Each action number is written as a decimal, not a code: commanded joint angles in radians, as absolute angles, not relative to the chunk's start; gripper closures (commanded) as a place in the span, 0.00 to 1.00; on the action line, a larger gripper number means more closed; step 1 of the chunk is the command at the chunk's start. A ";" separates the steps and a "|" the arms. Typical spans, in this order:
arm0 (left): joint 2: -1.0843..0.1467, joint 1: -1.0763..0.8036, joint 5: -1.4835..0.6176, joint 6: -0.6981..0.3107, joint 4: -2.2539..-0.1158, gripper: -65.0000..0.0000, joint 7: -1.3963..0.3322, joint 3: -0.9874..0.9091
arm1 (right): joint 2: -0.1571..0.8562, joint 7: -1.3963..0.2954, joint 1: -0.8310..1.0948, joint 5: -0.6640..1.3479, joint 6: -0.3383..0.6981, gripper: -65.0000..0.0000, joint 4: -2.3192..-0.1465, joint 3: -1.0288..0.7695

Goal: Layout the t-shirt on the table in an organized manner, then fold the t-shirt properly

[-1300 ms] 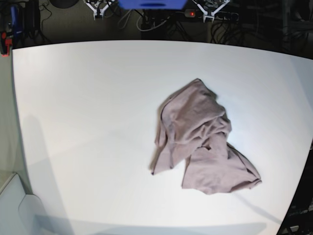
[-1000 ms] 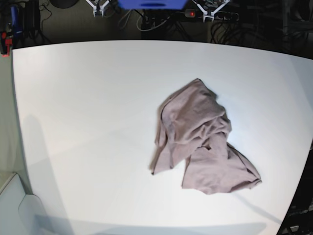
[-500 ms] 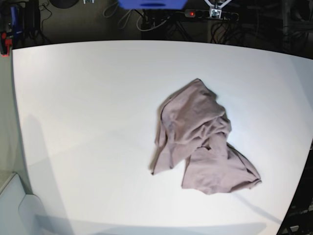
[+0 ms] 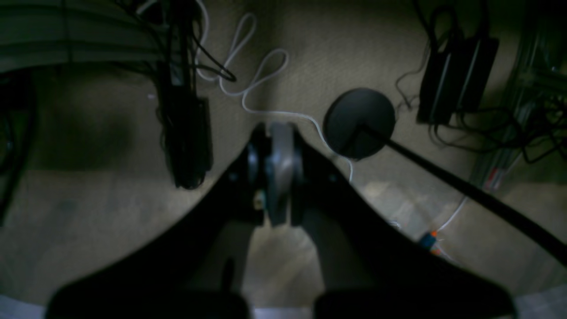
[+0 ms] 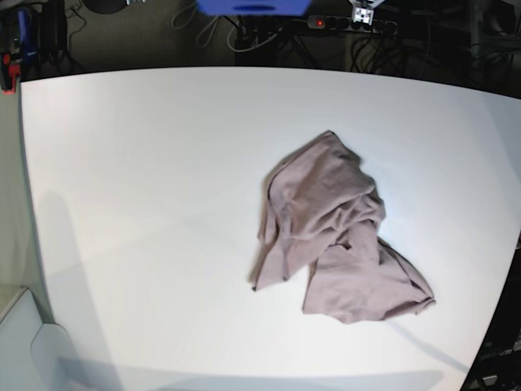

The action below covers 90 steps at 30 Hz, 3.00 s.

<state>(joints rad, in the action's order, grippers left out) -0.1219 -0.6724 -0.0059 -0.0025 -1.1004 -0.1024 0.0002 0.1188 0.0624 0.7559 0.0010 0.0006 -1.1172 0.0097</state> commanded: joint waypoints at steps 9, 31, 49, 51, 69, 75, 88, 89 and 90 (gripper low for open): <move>-0.127 -0.743 -0.008 0.004 -1.191 1.00 -0.099 -0.001 | 0.125 -0.025 0.835 0.001 0.005 1.00 -1.313 0.008; -0.177 -0.952 -0.170 -0.002 -1.797 1.00 -0.426 -0.185 | 0.151 -0.142 1.056 0.001 0.005 1.00 -1.790 0.005; -0.183 -1.036 -0.170 0.001 -2.011 1.00 -0.421 -0.191 | 0.153 -0.143 1.122 0.001 0.005 1.00 -2.038 0.005; -0.183 -1.032 -0.170 0.001 -2.022 1.00 -0.421 -0.200 | 0.151 -0.142 1.115 0.001 0.005 1.00 -2.040 0.005; -0.174 -0.837 -0.171 0.001 -2.026 1.00 -0.423 -0.280 | 0.134 -0.151 0.846 0.002 0.005 1.00 -2.040 0.028; -0.173 -0.753 -0.173 0.004 -2.026 1.00 -0.424 -0.305 | 0.134 -0.151 0.690 0.002 0.005 0.98 -2.040 0.131; -0.173 -0.607 -0.171 0.004 -2.026 0.90 -0.432 -0.308 | 0.077 -0.449 0.236 0.001 0.005 0.50 -2.002 0.369; -0.173 -0.607 -0.171 0.004 -2.026 0.82 -0.432 -0.317 | 0.062 -0.476 0.194 0.001 0.005 0.49 -1.982 0.369; -0.171 -0.607 -0.173 0.004 -2.026 0.75 -0.432 -0.323 | 0.053 -0.495 0.160 0.001 0.005 0.48 -1.957 0.374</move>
